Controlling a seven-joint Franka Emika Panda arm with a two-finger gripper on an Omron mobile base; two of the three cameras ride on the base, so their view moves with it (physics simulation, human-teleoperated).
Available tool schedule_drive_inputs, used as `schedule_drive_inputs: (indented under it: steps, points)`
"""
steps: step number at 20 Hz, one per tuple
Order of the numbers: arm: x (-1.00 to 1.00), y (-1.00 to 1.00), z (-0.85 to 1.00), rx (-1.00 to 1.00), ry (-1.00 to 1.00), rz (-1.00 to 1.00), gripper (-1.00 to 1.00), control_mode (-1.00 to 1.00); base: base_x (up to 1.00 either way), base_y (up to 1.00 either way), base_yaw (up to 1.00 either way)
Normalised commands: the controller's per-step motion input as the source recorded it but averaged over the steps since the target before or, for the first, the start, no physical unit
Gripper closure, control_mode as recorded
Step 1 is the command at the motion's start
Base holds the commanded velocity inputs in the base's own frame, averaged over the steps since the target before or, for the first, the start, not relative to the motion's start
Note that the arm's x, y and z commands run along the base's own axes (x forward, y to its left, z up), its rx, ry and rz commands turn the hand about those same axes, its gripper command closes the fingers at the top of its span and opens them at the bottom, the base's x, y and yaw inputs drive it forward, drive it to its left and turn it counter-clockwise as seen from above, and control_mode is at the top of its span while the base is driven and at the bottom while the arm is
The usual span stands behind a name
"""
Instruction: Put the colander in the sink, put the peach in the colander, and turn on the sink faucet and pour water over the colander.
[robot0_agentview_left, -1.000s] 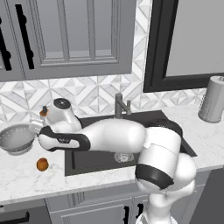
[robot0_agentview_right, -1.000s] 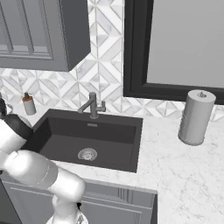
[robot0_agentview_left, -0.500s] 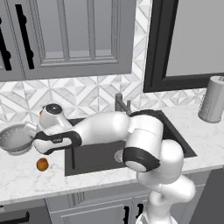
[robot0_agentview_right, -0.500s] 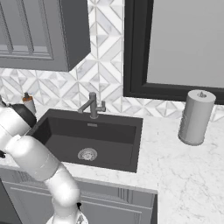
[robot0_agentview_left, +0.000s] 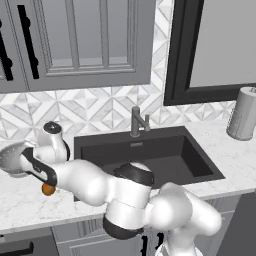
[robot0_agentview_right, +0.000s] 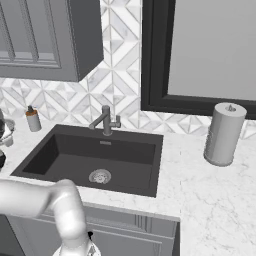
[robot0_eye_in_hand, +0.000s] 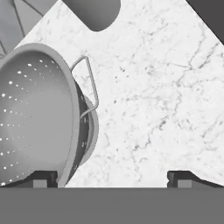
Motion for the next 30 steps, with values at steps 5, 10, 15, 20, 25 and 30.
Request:
schedule_drive_inputs:
  steps: [5,10,15,20,25,30]
  points:
    - [0.12,0.25,-0.22,0.0,0.04,-0.1,-1.0,-1.0,0.0,0.0,0.0]
    - [0.19,0.21,-0.27,0.0,0.05,-0.09,-1.0,-1.0,0.0,0.0,0.0]
    - [0.3,0.13,-0.23,0.0,0.04,-0.08,-1.0,-1.0,0.0,0.0,0.0]
    - [0.35,0.11,-0.17,0.0,0.04,-0.08,-1.0,-1.0,0.0,0.0,0.0]
    - [0.33,0.05,-0.07,0.0,0.07,-0.06,-1.0,-1.0,0.0,0.0,0.0]
    - [0.03,0.11,-0.14,0.0,0.08,-0.05,1.0,-1.0,0.0,0.0,0.0]
